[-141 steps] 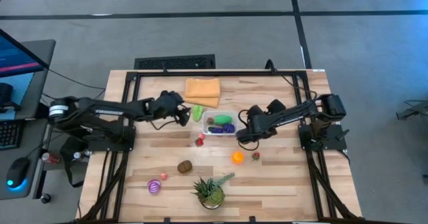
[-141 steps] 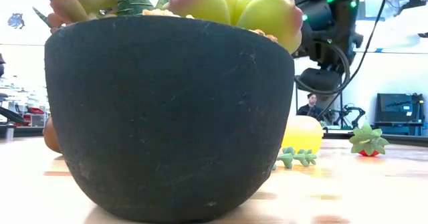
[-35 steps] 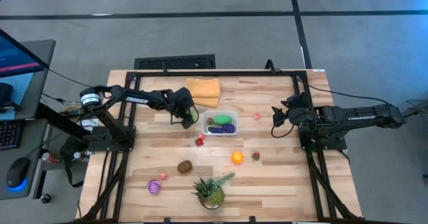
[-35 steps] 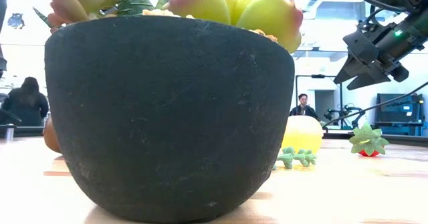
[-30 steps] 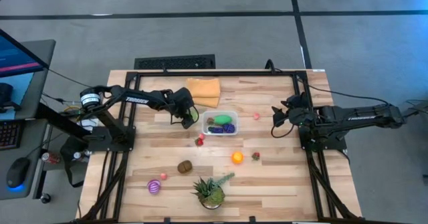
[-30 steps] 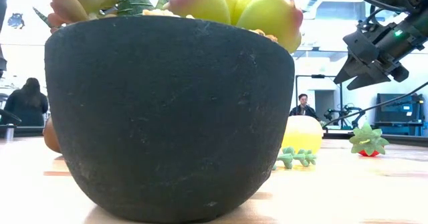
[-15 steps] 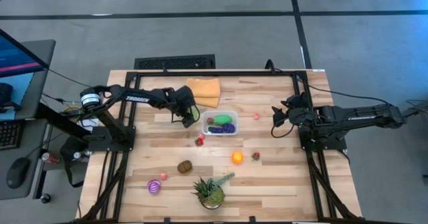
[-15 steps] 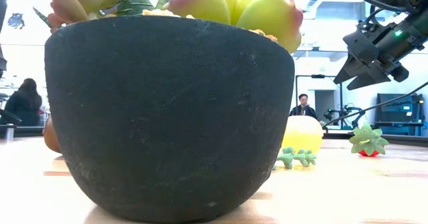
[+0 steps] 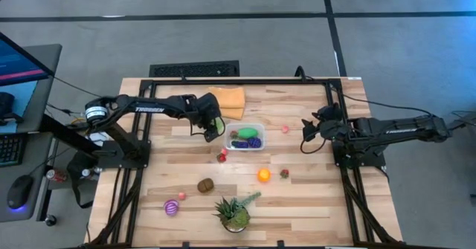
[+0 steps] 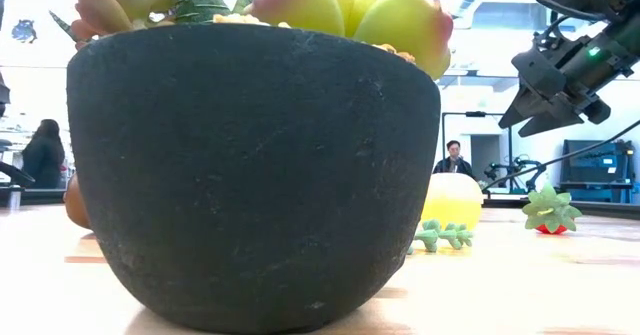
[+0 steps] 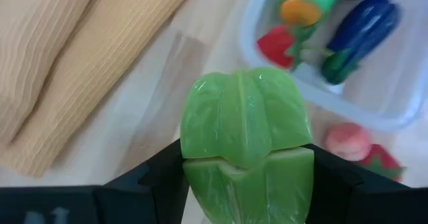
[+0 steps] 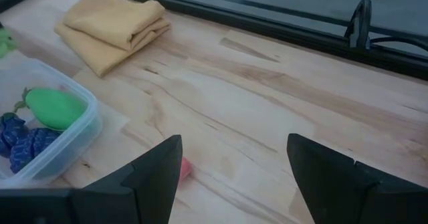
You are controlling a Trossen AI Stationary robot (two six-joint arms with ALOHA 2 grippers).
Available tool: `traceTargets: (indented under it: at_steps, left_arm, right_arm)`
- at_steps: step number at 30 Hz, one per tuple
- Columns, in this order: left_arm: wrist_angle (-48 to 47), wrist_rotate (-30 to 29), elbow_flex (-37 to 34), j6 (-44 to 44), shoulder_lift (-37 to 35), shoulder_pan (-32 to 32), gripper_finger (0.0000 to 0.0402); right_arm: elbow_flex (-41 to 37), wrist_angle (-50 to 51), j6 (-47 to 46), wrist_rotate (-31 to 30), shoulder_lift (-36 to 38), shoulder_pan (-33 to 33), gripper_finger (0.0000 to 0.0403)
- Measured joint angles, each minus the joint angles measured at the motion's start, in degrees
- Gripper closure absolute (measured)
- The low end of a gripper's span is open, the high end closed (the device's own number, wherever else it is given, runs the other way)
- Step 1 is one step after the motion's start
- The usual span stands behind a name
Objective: Pick and placing Produce into tupperware
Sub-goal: Put the green star fruit into the transparent container
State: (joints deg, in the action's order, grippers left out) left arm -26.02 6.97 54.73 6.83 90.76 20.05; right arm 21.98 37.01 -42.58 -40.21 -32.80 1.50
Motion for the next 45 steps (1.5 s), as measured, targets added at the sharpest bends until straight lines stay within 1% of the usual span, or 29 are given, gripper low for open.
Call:
traceTargets:
  at_steps: [8,17,21,23,25,34,45]
  left_arm:
    - [0.5,-0.1,4.7,-2.2,-0.3,-4.8,0.0188]
    - [10.4,0.1,5.5,-6.7,0.3,-8.4,0.0187]
    - [12.2,0.1,5.5,-9.1,1.4,-8.9,0.0187]
    - [11.6,0.0,5.4,-10.0,2.0,-8.9,0.0187]
    - [14.2,0.1,5.4,-10.4,3.3,-8.9,0.0187]
    - [16.6,0.0,5.4,-11.8,7.9,-8.6,0.0187]
    - [18.5,0.2,5.4,-12.7,7.9,-7.9,0.0187]
  right_arm:
    - [0.0,-0.2,-0.5,0.0,-2.3,1.2,0.0138]
    - [0.0,-1.9,-0.5,-0.1,-4.6,2.6,0.0138]
    - [0.0,-2.3,-0.5,-0.1,-5.6,2.6,0.0138]
    - [0.0,-2.6,-0.5,-0.1,-5.7,2.6,0.0138]
    - [0.0,-3.0,-0.5,-0.2,-6.2,2.6,0.0138]
    - [0.0,-3.0,-0.5,-0.1,-7.5,2.6,0.0138]
    - [0.0,-3.2,-0.4,-0.2,-8.5,2.6,0.0138]
